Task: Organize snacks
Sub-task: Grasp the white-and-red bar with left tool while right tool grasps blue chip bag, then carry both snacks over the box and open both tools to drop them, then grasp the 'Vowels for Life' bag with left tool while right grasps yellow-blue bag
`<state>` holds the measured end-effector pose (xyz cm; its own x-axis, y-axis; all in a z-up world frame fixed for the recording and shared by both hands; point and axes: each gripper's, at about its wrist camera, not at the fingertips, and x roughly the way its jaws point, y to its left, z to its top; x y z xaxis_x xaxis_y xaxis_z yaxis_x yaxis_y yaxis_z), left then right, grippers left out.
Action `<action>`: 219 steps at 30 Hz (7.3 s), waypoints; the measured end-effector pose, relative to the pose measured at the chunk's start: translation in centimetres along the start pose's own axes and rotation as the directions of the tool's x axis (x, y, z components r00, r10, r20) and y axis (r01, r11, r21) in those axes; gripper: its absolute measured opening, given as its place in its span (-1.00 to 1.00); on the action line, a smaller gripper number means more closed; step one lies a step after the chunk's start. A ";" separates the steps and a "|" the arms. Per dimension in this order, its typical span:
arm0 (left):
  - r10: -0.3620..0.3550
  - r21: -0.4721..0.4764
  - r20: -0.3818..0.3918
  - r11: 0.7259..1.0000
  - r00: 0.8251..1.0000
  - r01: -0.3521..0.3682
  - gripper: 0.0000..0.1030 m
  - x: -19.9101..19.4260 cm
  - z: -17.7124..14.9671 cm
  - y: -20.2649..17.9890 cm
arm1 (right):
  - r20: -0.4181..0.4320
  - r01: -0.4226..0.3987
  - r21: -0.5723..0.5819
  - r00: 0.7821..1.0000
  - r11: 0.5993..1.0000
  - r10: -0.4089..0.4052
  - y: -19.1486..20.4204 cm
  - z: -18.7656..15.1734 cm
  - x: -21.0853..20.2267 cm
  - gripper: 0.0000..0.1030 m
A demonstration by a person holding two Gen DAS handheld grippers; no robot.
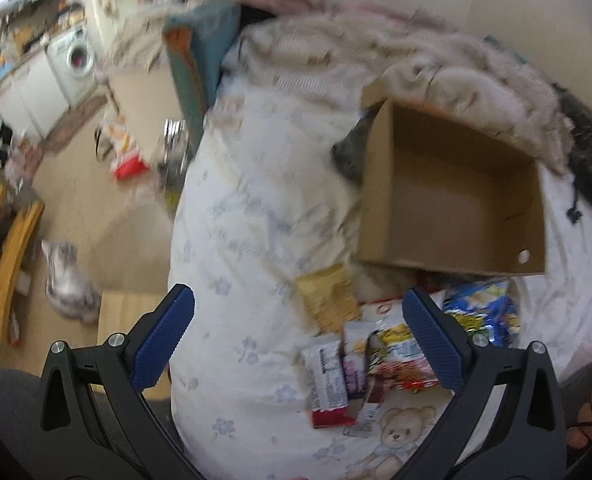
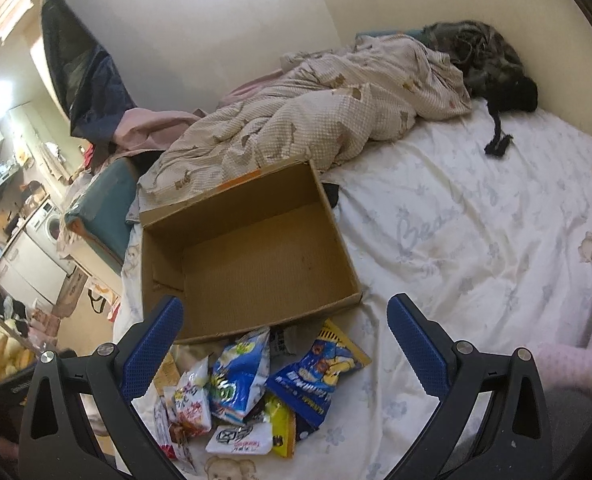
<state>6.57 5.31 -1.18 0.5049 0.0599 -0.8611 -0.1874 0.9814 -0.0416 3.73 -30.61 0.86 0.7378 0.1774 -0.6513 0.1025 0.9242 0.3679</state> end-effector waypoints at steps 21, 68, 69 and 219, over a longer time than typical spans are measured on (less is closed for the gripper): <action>-0.079 -0.140 -0.492 0.990 0.867 0.011 -0.47 13.0 -9.8 -0.3 | -0.176 0.000 0.161 0.984 0.987 0.029 -3.7 -1.1 3.9 1.00; -0.076 0.028 -0.147 0.996 0.986 0.081 -0.47 2.8 -4.1 -3.0 | -0.426 -0.279 0.327 0.809 0.903 0.405 -1.3 -4.2 7.2 -0.37; -0.076 0.027 -0.141 0.996 0.987 0.080 -0.47 2.6 -4.1 -2.9 | -0.409 -0.300 0.336 0.807 0.893 0.426 -1.6 -4.1 6.4 -0.37; -0.352 -0.093 -0.203 0.936 0.914 0.340 -0.26 1.6 -2.3 -3.1 | -0.366 -0.078 0.310 0.910 0.947 0.195 -3.4 -1.4 7.7 0.51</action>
<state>6.06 1.90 -3.63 0.3566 -0.3279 -0.8748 -0.0820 0.9218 -0.3789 8.15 -31.92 -6.32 0.4473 0.4656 -0.7636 0.2462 0.7567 0.6056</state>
